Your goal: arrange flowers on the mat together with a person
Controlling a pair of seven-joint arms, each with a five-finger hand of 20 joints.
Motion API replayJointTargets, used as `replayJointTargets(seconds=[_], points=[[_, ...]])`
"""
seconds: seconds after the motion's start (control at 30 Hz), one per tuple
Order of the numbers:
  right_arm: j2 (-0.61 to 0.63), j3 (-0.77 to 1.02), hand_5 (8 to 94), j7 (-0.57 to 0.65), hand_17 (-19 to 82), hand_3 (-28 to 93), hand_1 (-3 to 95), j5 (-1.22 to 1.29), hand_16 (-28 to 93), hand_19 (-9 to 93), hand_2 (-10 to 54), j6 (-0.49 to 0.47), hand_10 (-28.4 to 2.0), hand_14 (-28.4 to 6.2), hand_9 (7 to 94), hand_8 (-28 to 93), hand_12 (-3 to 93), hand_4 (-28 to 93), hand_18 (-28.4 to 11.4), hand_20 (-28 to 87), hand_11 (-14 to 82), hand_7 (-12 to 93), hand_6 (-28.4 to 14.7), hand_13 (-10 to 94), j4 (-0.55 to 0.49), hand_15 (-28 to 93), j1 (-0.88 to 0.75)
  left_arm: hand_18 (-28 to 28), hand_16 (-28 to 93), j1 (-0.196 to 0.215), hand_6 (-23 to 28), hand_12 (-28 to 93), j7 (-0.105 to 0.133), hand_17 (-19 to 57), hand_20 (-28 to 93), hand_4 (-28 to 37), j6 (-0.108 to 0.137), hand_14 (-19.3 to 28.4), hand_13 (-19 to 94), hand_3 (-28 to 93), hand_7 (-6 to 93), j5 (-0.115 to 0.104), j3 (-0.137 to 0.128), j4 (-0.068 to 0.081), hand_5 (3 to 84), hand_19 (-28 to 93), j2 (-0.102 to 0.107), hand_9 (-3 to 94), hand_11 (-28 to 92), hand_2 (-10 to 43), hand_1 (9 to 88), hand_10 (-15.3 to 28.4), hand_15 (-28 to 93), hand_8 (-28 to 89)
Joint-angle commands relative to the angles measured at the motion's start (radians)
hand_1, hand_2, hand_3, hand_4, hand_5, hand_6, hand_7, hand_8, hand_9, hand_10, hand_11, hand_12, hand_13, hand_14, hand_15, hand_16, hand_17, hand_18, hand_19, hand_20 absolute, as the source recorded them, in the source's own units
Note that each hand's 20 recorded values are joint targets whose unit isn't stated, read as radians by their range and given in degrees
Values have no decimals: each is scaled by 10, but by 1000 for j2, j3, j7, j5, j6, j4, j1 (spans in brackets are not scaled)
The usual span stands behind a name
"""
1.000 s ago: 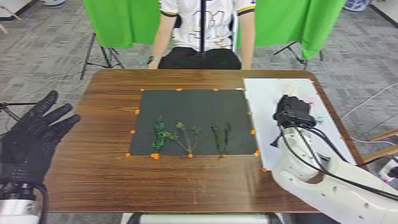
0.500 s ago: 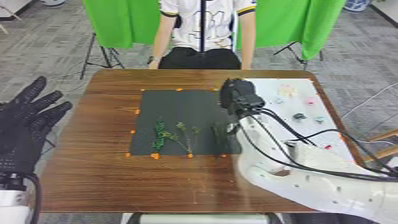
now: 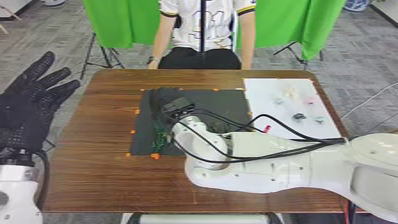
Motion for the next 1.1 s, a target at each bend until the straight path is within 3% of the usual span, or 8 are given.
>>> replayJointTargets(seconds=[0.03,0.4,0.43,0.67,0.73,0.9,1.1], points=[[-82,-137,833,-15,298,648,586,97,312,746,-95,38,-51,-22,937,-8,342,-283,-144,64,103,226,54,822,49,423,108,179,-49,-25,45,122,-23,-84,182,-267,-23,223,210,757,95,16,17,11,314,396,8,309,167,66,200,147,431,-83],[-109,-161,804,-26,282,625,582,186,277,738,-95,39,-45,-23,924,-33,329,-283,-140,96,75,187,64,803,95,467,119,179,-50,-45,46,122,-32,-83,182,-267,-38,221,210,757,95,19,31,22,314,396,14,309,167,67,202,148,432,-83],[-99,-137,787,-19,280,620,580,163,270,736,-95,16,-44,-24,912,-37,323,-283,-139,102,67,181,66,800,92,473,96,179,-50,-83,46,122,-71,-83,182,-267,-57,221,210,757,95,33,45,33,314,396,0,310,167,67,202,148,432,-83],[-91,-118,724,-2,270,580,572,135,212,734,-95,7,-46,-32,889,-66,306,-283,-140,114,76,185,71,783,81,511,76,179,-50,-158,47,122,-134,-84,180,-265,-97,221,209,758,95,55,86,59,316,393,-16,309,168,67,202,148,432,-82],[-93,-118,719,-2,268,573,572,139,208,734,-95,4,-47,-33,889,-68,305,-283,-140,115,80,185,71,782,84,513,77,178,-50,-161,48,122,-138,-85,179,-265,-97,221,209,759,95,56,87,60,316,393,-18,309,168,67,203,148,432,-82],[-95,-129,711,-5,262,569,564,147,206,733,-95,-4,-48,-35,887,-70,301,-283,-141,116,90,188,70,776,81,517,81,177,-50,-131,49,121,-113,-85,179,-263,-85,221,209,759,95,47,72,53,316,392,-11,310,169,67,203,149,434,-82],[-91,-114,691,-16,259,570,549,144,202,732,-95,-27,-50,-37,878,-72,290,-283,-142,119,106,188,69,770,75,522,70,177,-51,-141,50,121,-118,-85,179,-262,-88,220,209,761,94,48,79,56,317,391,-13,310,170,66,203,149,434,-82]])
